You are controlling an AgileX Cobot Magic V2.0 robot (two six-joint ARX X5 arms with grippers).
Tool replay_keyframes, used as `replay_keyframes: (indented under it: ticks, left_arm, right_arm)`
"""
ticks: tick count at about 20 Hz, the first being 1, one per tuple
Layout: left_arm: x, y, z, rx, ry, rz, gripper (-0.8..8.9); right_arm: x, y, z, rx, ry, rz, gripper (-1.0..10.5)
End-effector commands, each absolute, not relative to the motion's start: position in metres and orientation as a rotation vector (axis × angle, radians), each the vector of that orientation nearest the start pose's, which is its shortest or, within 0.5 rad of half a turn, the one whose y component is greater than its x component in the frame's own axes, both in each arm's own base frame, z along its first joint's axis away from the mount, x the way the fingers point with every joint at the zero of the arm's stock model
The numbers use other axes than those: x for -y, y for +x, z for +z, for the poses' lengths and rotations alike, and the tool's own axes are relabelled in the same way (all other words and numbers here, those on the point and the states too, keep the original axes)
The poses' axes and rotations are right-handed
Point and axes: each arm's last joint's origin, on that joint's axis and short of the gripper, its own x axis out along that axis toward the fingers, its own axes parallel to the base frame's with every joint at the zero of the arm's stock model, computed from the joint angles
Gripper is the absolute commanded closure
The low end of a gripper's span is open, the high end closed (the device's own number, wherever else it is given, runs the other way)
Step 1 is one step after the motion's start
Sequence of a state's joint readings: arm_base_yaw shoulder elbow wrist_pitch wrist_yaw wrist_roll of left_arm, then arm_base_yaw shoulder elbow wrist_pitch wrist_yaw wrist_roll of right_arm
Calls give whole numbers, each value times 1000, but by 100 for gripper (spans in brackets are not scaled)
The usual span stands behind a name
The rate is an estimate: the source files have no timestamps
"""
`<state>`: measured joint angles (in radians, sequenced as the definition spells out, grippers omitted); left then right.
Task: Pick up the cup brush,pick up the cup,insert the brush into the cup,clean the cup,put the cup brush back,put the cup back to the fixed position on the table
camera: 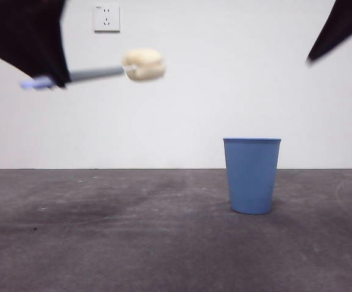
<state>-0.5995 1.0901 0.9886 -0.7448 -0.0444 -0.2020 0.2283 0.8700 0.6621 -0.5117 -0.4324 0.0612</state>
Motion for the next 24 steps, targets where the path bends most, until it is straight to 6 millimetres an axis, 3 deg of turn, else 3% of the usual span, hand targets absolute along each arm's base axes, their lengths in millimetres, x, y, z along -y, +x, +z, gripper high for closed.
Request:
replay_keyframes:
  ticks: [1, 6, 11, 24]
  left_arm:
    - [110, 162, 309, -835, 100, -453, 826]
    - [95, 140, 317, -847, 113, -454, 826]
    - [89, 132, 315, -904, 134, -445, 826]
    - [89, 131, 314, -923, 128, -436, 826]
  right_arm:
    - [-66, 172, 227, -733, 101, 579, 350]
    - [-97, 187, 190, -679, -20, 487, 350]
    - [-107, 213, 168, -623, -41, 437, 349]
    - [-121, 245, 141, -457, -17, 455, 349]
